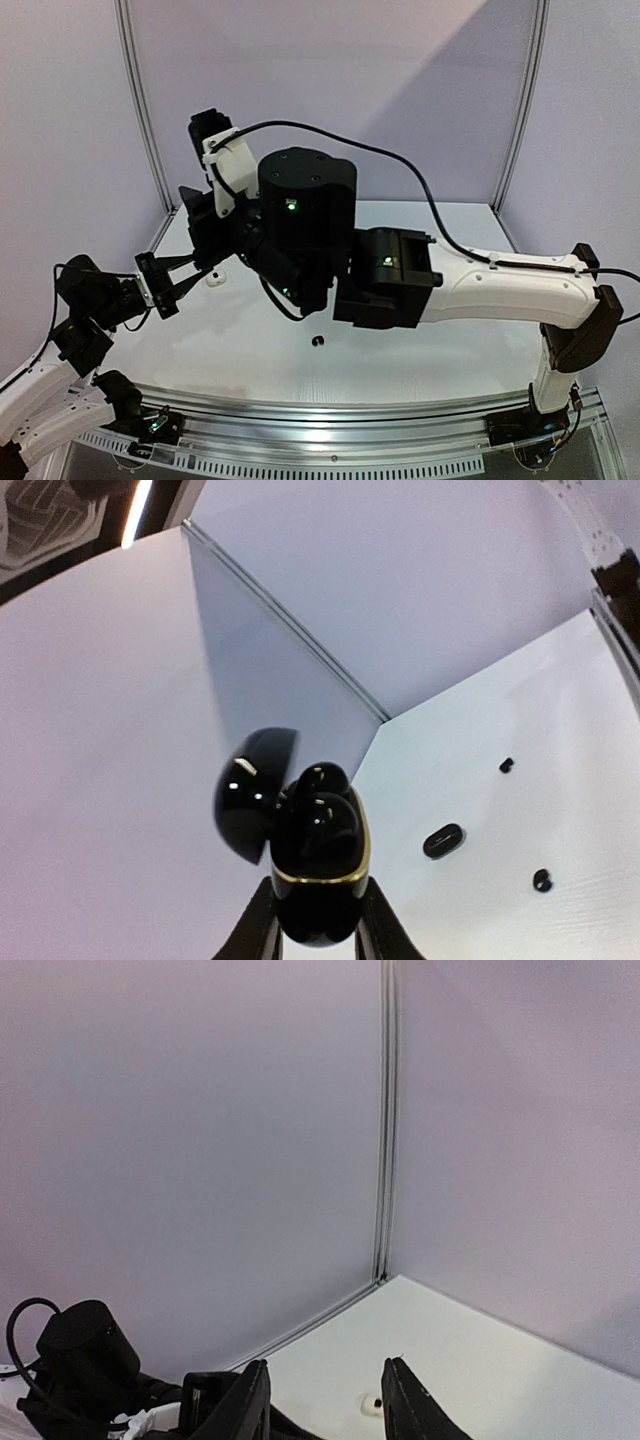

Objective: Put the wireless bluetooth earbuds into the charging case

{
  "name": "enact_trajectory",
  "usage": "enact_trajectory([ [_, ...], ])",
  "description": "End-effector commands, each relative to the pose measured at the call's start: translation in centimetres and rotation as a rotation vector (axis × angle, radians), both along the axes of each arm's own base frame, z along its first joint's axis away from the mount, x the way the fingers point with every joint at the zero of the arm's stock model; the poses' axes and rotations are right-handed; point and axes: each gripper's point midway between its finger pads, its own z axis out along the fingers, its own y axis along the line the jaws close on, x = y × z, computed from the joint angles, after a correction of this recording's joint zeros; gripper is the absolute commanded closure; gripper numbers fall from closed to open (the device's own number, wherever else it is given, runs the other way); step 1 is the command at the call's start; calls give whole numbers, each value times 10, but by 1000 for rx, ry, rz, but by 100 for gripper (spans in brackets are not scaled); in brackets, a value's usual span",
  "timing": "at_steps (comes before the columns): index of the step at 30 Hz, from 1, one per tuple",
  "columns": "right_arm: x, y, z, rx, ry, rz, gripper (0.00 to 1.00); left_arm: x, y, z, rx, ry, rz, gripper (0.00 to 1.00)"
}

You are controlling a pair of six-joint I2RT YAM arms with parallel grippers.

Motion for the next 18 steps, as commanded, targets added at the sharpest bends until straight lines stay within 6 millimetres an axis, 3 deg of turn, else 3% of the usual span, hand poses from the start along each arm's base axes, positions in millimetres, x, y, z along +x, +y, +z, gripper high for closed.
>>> enact_trajectory([
  [1, 5, -15, -62, -132, 233, -63, 60, -3, -6, 1, 223, -245, -6, 100],
  [5, -4, -5, -88, -177, 297, -52, 59, -6, -8, 0, 293, -376, -14, 100],
  [8, -9, -6, -92, -193, 292, -83, 58, -2, -6, 17, 255, -340, 11, 100],
  [12, -15, -19, -75, -130, 311, -97, 50, -1, -7, 28, 137, -2, -33, 100],
  [15, -21, -41, -49, -59, 315, -110, 45, -14, -14, 21, 55, 322, -130, 100],
  [18, -29, -62, -38, -36, 309, -140, 39, -28, -23, 7, -28, 703, -235, 100],
])
